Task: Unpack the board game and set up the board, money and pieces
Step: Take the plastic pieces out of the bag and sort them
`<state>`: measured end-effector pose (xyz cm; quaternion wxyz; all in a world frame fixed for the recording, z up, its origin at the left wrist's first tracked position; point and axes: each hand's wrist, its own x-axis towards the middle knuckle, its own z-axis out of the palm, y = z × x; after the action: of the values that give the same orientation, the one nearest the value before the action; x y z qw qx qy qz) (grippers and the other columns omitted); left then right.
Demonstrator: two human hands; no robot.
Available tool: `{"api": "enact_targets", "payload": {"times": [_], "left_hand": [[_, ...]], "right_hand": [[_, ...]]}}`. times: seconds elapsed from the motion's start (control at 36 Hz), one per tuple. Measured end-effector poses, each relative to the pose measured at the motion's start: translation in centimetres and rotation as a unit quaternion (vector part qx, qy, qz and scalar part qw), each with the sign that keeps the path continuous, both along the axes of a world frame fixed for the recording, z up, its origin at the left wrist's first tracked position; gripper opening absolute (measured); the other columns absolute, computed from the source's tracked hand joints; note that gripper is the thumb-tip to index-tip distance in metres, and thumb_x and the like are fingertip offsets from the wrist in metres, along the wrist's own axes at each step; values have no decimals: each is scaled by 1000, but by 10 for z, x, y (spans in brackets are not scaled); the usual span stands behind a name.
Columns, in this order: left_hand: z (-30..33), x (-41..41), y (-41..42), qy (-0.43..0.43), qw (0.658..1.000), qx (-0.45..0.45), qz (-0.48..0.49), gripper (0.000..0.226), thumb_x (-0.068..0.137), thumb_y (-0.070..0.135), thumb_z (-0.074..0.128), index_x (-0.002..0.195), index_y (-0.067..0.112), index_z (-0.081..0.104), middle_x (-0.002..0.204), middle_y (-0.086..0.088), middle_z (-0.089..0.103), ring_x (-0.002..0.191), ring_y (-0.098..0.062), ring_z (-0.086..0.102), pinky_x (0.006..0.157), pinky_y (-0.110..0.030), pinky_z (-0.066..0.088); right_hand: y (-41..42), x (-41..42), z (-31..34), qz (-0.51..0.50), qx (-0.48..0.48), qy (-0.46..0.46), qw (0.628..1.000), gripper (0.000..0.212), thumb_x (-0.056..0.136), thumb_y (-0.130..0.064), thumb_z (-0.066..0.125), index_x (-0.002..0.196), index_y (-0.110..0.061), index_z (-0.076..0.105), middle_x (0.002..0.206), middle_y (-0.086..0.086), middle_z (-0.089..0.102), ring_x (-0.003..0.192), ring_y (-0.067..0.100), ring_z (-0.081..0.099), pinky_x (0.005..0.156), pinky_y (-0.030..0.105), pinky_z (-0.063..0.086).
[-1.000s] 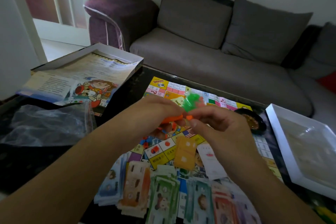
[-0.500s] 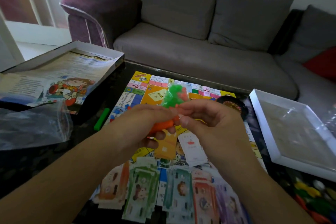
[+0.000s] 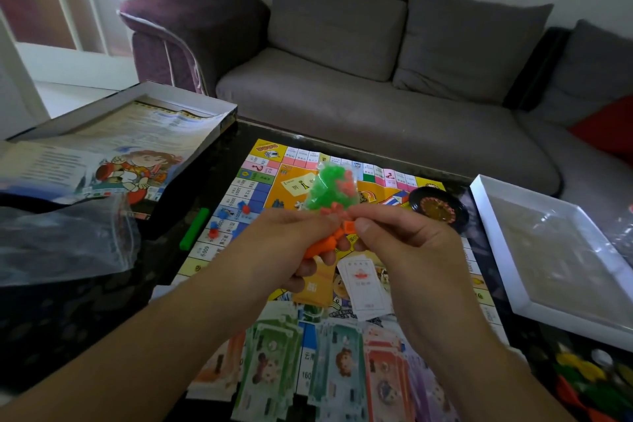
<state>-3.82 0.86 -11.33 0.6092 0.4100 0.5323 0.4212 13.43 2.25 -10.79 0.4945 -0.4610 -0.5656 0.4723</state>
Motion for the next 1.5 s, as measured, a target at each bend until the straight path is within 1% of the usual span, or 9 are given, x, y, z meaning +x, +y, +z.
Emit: {"api": "enact_targets", "payload": {"times": [0.11, 0.22, 0.31, 0.42, 0.5, 0.64, 0.83, 1.31, 1.5], "left_hand": [[-1, 0, 0, -7, 1000, 16, 17, 33, 99, 40, 65, 82, 16, 79, 75, -6, 63, 55, -13, 35, 49, -24, 27], [-3, 0, -1, -14, 999, 27, 25, 28, 99, 36, 66, 86, 14, 77, 74, -7, 65, 53, -13, 36, 47, -24, 28], [-3, 1, -2, 2, 999, 36, 23, 31, 100, 34, 65, 79, 15, 78, 72, -6, 66, 50, -11, 36, 45, -23, 30], [-1, 2, -4, 50, 997, 50, 27, 40, 100, 35, 64, 66, 17, 75, 56, 4, 61, 43, -7, 35, 43, -21, 31], [0, 1, -2, 49, 998, 37, 32, 41, 101, 35, 63, 71, 10, 73, 51, 7, 58, 43, -7, 34, 43, -21, 31], [0, -2, 2, -22, 999, -6, 44, 28, 98, 29, 68, 84, 6, 73, 74, -10, 68, 51, -13, 36, 48, -25, 26], [-2, -1, 1, -76, 995, -48, 32, 20, 95, 28, 71, 90, 9, 70, 74, -8, 64, 53, -12, 38, 48, -25, 25], [-2, 12, -6, -158, 983, -57, 74, 23, 92, 31, 73, 89, 9, 71, 72, -4, 63, 51, -8, 38, 44, -21, 25], [3, 7, -11, -187, 980, -73, 11, 21, 94, 32, 69, 103, 13, 71, 73, -1, 57, 54, -9, 36, 49, -22, 22]], "right_hand": [[-2, -3, 1, 20, 24, 11, 999, 19, 90, 1, 75, 98, -15, 82, 89, -1, 81, 85, 11, 77, 76, 17, 58], [-3, -7, -2, 32, 80, -24, 996, 28, 85, 8, 78, 97, -16, 81, 95, 0, 80, 92, 16, 77, 83, 27, 62], [-4, -8, -6, 28, 124, -66, 990, 32, 84, 7, 80, 95, -23, 80, 100, -2, 78, 96, 16, 75, 85, 29, 61], [-2, -8, -11, 21, 150, -74, 986, 26, 83, 6, 81, 93, -19, 78, 101, -2, 76, 98, 18, 75, 85, 28, 61], [1, -6, -14, 4, 179, -99, 979, 21, 82, 3, 83, 90, -17, 80, 101, -5, 74, 99, 19, 75, 84, 27, 61], [4, -3, -14, -21, 200, -129, 971, 20, 83, -4, 85, 92, -22, 83, 99, -13, 74, 100, 13, 74, 84, 24, 60], [0, -1, -10, -4, 145, -153, 977, 18, 89, -15, 82, 99, -30, 82, 95, -15, 79, 96, 10, 75, 87, 37, 61], [-4, -4, -13, -40, 200, -137, 969, 15, 88, -12, 82, 92, -27, 81, 92, -15, 78, 93, 14, 75, 85, 39, 61], [-5, -4, -8, -35, 186, -126, 974, 16, 90, -12, 80, 93, -28, 81, 91, -14, 78, 94, 12, 75, 87, 38, 61]]}}
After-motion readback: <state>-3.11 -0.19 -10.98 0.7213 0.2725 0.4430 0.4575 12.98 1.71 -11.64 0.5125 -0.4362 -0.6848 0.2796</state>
